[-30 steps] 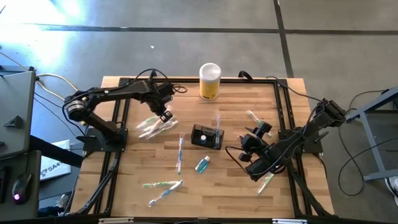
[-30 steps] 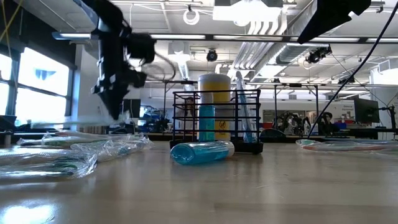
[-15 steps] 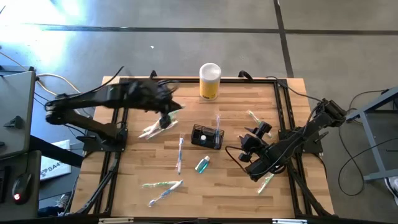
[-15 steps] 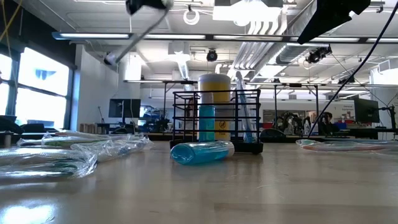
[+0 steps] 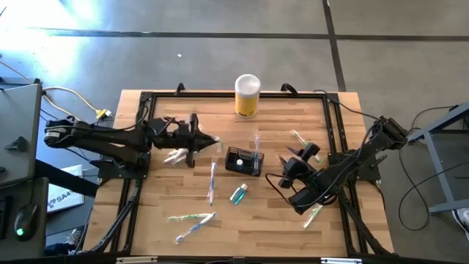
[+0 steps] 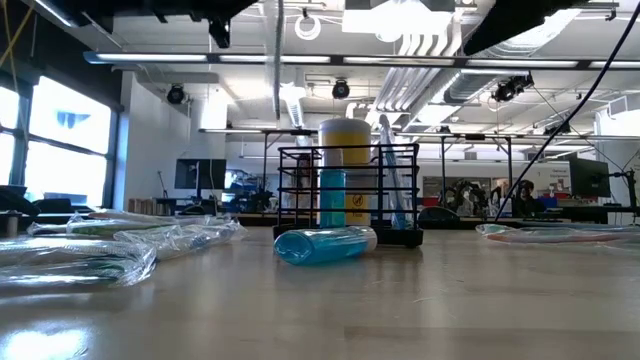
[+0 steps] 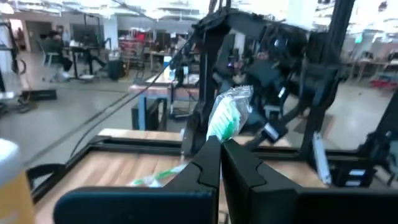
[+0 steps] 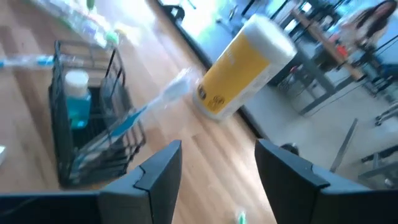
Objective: Pick & Place toothbrushing station
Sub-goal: Put the green toothbrush into the wire organizer
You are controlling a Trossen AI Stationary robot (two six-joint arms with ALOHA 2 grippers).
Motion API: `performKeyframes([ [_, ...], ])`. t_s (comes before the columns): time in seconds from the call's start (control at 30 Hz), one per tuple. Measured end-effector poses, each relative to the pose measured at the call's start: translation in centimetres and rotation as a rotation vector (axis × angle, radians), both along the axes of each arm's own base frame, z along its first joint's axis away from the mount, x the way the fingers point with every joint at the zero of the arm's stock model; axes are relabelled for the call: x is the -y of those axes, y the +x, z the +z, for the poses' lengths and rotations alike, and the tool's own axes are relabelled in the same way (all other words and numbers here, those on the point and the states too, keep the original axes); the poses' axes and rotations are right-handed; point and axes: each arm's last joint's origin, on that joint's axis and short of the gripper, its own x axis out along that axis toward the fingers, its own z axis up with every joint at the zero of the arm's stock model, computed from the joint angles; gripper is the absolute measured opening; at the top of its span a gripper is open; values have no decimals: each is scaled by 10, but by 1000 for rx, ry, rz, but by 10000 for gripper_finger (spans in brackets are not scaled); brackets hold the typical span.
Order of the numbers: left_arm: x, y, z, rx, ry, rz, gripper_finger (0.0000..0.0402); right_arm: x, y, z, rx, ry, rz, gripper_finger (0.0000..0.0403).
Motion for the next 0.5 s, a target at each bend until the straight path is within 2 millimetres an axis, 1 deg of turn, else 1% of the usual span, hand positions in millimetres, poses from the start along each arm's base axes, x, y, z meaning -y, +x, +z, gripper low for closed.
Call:
performKeyframes([
  [0.13,-1,2,-3,-11,12,34,0,1,1,2,54,-66,0,195],
  [0.27,-3,13,-15,-49,-65,90,0,1,2,3,75,-90,0,195],
  [0.37,-4,22,-15,10,-68,91,0,1,2,3,73,-86,0,195],
  [0.5,-2,31,-19,51,-65,46,0,1,1,2,58,-65,-1,195],
])
